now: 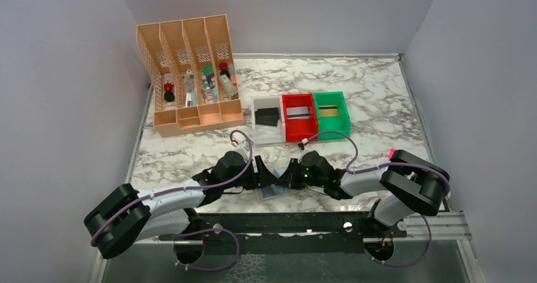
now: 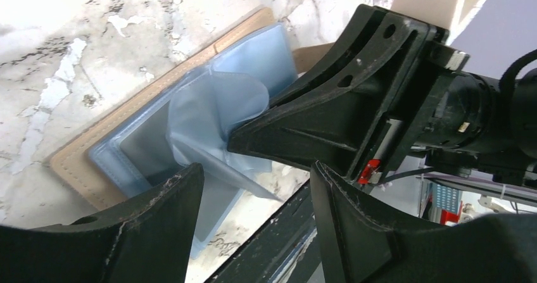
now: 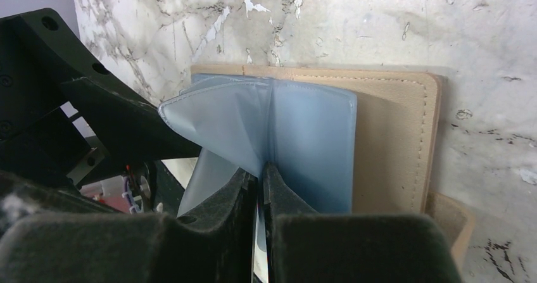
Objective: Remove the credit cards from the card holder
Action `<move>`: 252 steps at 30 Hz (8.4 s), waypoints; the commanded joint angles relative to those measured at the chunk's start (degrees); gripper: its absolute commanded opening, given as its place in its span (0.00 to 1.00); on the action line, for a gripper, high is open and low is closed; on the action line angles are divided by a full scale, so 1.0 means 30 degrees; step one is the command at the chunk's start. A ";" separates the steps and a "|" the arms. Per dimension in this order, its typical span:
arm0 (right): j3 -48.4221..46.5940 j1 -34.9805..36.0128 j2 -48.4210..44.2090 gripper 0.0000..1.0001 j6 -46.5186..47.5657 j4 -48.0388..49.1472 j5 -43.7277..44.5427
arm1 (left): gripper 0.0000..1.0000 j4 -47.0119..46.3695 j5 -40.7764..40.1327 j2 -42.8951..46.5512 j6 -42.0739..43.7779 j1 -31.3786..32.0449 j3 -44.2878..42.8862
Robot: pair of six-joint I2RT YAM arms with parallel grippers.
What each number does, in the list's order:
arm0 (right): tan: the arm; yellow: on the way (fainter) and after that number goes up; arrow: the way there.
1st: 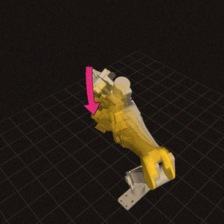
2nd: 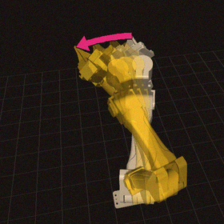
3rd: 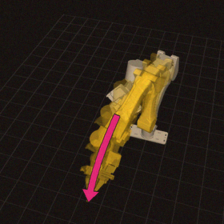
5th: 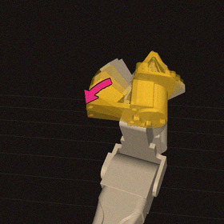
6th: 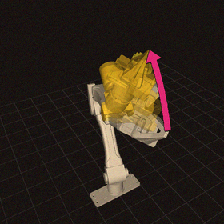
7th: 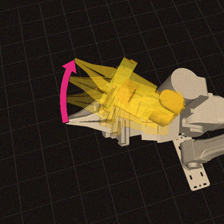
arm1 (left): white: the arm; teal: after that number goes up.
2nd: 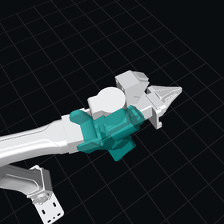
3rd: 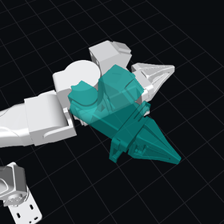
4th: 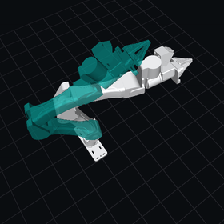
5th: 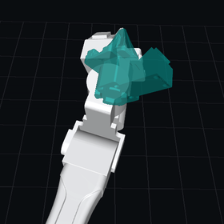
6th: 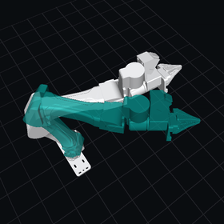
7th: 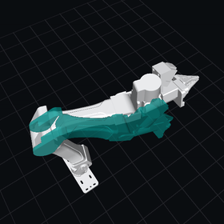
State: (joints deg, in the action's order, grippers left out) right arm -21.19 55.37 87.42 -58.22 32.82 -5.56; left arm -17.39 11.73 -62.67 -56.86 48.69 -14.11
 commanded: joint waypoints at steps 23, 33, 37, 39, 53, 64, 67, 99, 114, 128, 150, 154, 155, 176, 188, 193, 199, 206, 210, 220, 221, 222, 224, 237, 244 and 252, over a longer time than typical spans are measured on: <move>0.0616 -0.0089 -0.3918 0.34 0.0783 -0.3192 0.1074 | 0.72 -0.2730 -0.1305 -0.0964 -0.1290 0.0669 0.0430; 0.0727 -0.0090 -0.6675 0.35 0.1889 -0.5694 0.2206 | 0.75 -0.2730 -0.1308 -0.1194 -0.1297 0.1207 0.0009; 0.1115 -0.0089 -0.8127 0.36 0.1765 -0.6978 0.3214 | 0.76 -0.2735 -0.1627 -0.2176 -0.1035 0.1449 -0.0707; 0.1404 -0.0089 -0.8932 0.36 0.1433 -0.7832 0.3968 | 0.76 -0.2759 -0.1723 -0.2630 -0.0756 0.1525 -0.1316; 0.3270 -0.0089 -1.4868 0.38 0.0260 -1.1363 0.7104 | 0.76 -0.2774 -0.0935 -0.7106 0.0502 0.2508 -0.4887; 0.3137 -0.0089 -1.4122 0.37 0.2653 -0.8219 0.3435 | 0.78 -0.2096 -0.2883 -0.4592 0.0962 0.2668 -0.4431; 0.2790 -0.0089 -1.3357 0.36 0.3688 -0.6951 0.1888 | 0.80 0.0902 -0.4772 -0.2652 0.1410 0.2645 -0.4653; -0.8353 0.6275 0.0314 0.48 0.9778 -1.3180 0.8319 | 0.90 1.1443 -0.7825 0.8673 0.0467 -0.3895 -0.1274; -0.9785 0.6725 0.4054 0.29 0.7877 -1.6222 1.0057 | 0.90 1.1369 -0.7571 0.9145 0.0585 -0.3884 -0.1037; -0.9748 0.6734 0.3625 0.01 0.7908 -1.5264 0.9934 | 0.90 0.9682 -0.6072 0.8170 0.0892 -0.3895 -0.0599; -1.0709 0.6687 0.3034 0.56 0.7277 -1.5762 1.0700 | 0.90 0.8839 -0.5059 0.7447 0.1697 -0.3895 -0.0600; -1.1026 0.6700 0.4023 0.53 0.7480 -1.5855 1.0252 | 0.90 0.9052 -0.5142 0.7757 0.1697 -0.3895 -0.0629; -1.1088 0.6685 0.4248 0.49 0.7456 -1.5926 1.0188 | 0.90 0.9165 -0.5180 0.7828 0.1698 -0.3895 -0.0629; -1.0483 0.6315 0.1963 0.01 0.6955 -1.4079 0.9852 | 0.90 0.8261 -0.3698 0.7015 0.2256 -0.3895 -0.0736; -0.8218 0.4524 -0.0360 0.01 0.6038 -1.1322 0.7462 | 0.89 0.3981 0.0869 0.5733 0.2588 -0.3895 -0.0190; -0.7603 0.4423 -0.0515 0.01 0.5722 -1.0626 0.7002 | 0.85 0.1339 0.1948 0.4027 0.1806 -0.3840 0.0301; -0.7138 0.3854 -0.0797 0.01 0.5590 -1.0257 0.6877 | 0.83 -0.0169 0.1602 0.3383 0.0599 -0.3601 0.0900; -0.6775 0.3742 -0.0955 0.01 0.5490 -0.9886 0.6690 | 0.82 -0.1835 0.0401 0.2317 -0.0713 -0.2332 0.1043; -0.6524 0.3677 -0.1126 0.01 0.5471 -0.9825 0.6732 | 0.77 -0.3029 -0.0873 0.1198 -0.1447 -0.1434 0.1069; -0.5227 0.3565 -0.2546 0.21 0.5177 -1.0157 0.7462 | 0.72 -0.6384 -0.1147 -0.2460 -0.1774 -0.0353 -0.0222; -0.5031 0.3557 -0.2777 0.24 0.5062 -1.0322 0.7693 | 0.71 -0.6603 -0.1106 -0.2865 -0.1768 -0.0215 -0.0514; -0.4841 0.3553 -0.3124 0.27 0.4923 -1.0500 0.7890 | 0.71 -0.6817 -0.1076 -0.3230 -0.1782 -0.0121 -0.0714; -0.4350 0.3545 -0.3902 0.30 0.4610 -1.0945 0.8375 | 0.71 -0.7242 -0.1027 -0.3880 -0.1813 0.0059 -0.1133; -0.1242 0.3544 -1.1218 0.37 0.4084 -1.3243 1.0584 | 0.69 -0.8009 -0.1274 -0.7285 -0.1667 0.0758 -0.3353; -0.1540 0.3551 -1.0122 0.30 0.6191 -1.0308 0.7306 | 0.71 -0.5891 -0.3168 -0.3571 -0.1188 0.0745 -0.1812; -0.4362 0.3544 -0.5098 0.23 0.8509 -1.0057 0.5087 | 0.74 -0.0078 -0.6631 0.0356 -0.1271 0.0725 -0.1217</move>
State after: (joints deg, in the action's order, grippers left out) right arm -29.74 65.67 66.85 -37.50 0.73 13.52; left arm -27.97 -0.12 -66.50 -61.04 50.92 -18.92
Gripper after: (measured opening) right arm 0.231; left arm 0.736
